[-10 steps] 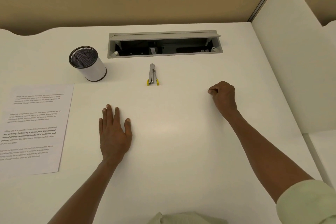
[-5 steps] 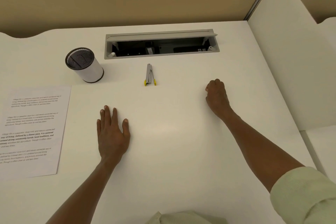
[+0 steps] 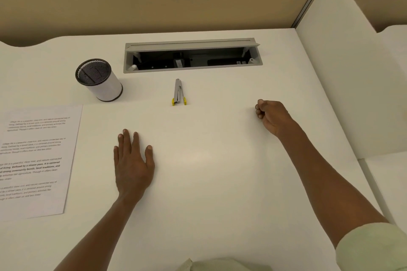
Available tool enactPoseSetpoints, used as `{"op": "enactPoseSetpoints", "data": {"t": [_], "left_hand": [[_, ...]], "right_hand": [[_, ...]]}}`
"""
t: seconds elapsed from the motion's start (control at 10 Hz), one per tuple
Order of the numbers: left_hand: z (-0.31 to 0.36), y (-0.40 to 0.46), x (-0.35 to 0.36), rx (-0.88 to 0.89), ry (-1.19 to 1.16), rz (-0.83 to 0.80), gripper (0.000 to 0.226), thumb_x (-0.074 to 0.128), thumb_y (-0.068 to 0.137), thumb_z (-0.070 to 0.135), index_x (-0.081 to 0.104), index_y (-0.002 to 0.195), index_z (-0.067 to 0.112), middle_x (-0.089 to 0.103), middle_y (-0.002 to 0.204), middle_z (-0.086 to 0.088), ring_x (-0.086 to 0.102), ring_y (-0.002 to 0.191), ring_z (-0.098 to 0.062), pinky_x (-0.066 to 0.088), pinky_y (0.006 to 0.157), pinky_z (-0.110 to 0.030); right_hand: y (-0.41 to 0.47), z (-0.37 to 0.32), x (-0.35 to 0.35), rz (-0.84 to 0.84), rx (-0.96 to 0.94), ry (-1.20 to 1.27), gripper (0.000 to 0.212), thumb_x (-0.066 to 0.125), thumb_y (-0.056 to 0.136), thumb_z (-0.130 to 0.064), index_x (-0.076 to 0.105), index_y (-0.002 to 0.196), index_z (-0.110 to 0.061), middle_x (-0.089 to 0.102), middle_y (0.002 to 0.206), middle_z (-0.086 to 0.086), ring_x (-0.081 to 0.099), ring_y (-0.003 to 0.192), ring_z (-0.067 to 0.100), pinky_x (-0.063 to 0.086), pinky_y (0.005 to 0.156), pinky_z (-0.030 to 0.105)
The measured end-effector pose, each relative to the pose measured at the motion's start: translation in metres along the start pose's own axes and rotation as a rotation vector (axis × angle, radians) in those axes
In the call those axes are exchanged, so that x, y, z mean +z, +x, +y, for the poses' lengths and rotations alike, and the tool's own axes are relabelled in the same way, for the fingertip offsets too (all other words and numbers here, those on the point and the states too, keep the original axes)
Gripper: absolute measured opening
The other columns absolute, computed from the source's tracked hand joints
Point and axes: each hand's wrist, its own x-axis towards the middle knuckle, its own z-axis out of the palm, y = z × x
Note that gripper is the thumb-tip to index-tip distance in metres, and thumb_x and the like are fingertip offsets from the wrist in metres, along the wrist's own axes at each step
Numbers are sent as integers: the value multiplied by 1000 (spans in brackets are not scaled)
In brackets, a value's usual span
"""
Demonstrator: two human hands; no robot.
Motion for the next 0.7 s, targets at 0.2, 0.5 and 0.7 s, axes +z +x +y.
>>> {"op": "enactPoseSetpoints", "data": {"t": [0.2, 0.5, 0.7], "left_hand": [[0, -1, 2, 5, -6, 12, 68, 27, 100, 49, 33, 155, 9, 15, 168, -10, 9, 156, -24, 11, 126, -43], [2, -2, 3, 6, -21, 37, 66, 28, 100, 46, 36, 154, 9, 17, 168, -10, 11, 156, -23, 13, 126, -42], [1, -1, 5, 14, -9, 45, 63, 31, 101, 44, 36, 155, 10, 16, 168, -10, 10, 156, -23, 15, 126, -41]], "right_hand": [[-18, -5, 29, -271, 102, 342, 32, 36, 102, -4, 49, 75, -13, 48, 76, 1, 46, 63, 9, 39, 57, 17], [-51, -29, 135, -606, 201, 425, 24, 40, 102, -13, 52, 81, -12, 52, 76, 0, 46, 67, 9, 42, 57, 17], [-62, -56, 225, -714, 210, 299, 23, 39, 103, -12, 51, 84, -11, 50, 77, 2, 44, 66, 9, 41, 55, 15]]}}
